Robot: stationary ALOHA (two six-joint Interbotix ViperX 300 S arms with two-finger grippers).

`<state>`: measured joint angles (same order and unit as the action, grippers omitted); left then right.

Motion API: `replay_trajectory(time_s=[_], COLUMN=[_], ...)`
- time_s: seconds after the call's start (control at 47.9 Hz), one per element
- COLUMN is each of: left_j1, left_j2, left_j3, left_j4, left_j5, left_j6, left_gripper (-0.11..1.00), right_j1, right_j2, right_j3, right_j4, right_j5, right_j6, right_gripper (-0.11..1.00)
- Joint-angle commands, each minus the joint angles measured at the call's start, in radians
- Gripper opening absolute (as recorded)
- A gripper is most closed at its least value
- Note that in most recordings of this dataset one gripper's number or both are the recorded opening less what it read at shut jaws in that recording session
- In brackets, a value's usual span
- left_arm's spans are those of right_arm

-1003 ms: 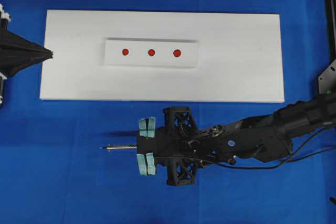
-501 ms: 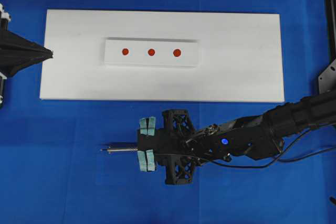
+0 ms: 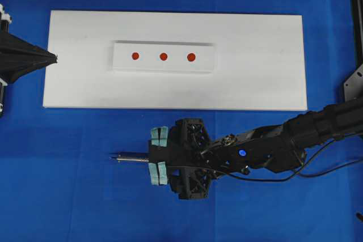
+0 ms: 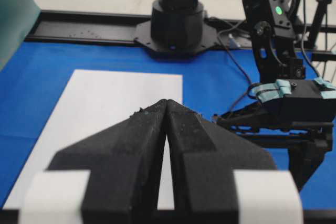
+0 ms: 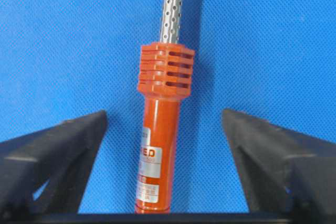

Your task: Touch the tip of the soldering iron to the mark.

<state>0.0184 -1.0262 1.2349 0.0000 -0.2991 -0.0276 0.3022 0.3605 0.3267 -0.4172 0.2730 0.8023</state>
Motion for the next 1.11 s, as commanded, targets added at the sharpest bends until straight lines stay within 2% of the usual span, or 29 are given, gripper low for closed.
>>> replay_trajectory(time_s=[0.0, 0.084, 0.23, 0.501, 0.689, 0.856, 1.086], left_j1=[0.002, 0.002, 0.002, 0.002, 0.002, 0.002, 0.002], left_j2=[0.003, 0.003, 0.003, 0.002, 0.003, 0.003, 0.003], left_j3=[-0.012, -0.012, -0.012, -0.012, -0.012, -0.012, -0.012], left_j4=[0.0, 0.002, 0.0, 0.0, 0.0, 0.002, 0.002], left_j5=[-0.005, -0.005, -0.005, -0.005, -0.005, -0.005, -0.005], left_j6=[-0.002, -0.002, -0.002, -0.002, -0.002, 0.0, -0.002], left_gripper=[0.0, 0.0, 0.0, 0.0, 0.0, 0.0, 0.0], right_j1=[0.002, 0.0, 0.003, 0.012, 0.003, -0.067, -0.233], right_j2=[-0.018, -0.023, -0.071, -0.259, -0.302, -0.313, -0.336], right_j3=[-0.008, -0.009, -0.011, -0.006, 0.018, 0.034, 0.052], right_j4=[-0.002, -0.002, 0.002, -0.009, -0.014, -0.058, -0.071], right_j5=[-0.003, 0.002, 0.048, 0.201, 0.229, 0.225, 0.195], right_j6=[0.002, 0.002, 0.005, -0.008, -0.012, -0.023, -0.124], right_gripper=[0.92, 0.87, 0.88, 0.88, 0.88, 0.88, 0.88])
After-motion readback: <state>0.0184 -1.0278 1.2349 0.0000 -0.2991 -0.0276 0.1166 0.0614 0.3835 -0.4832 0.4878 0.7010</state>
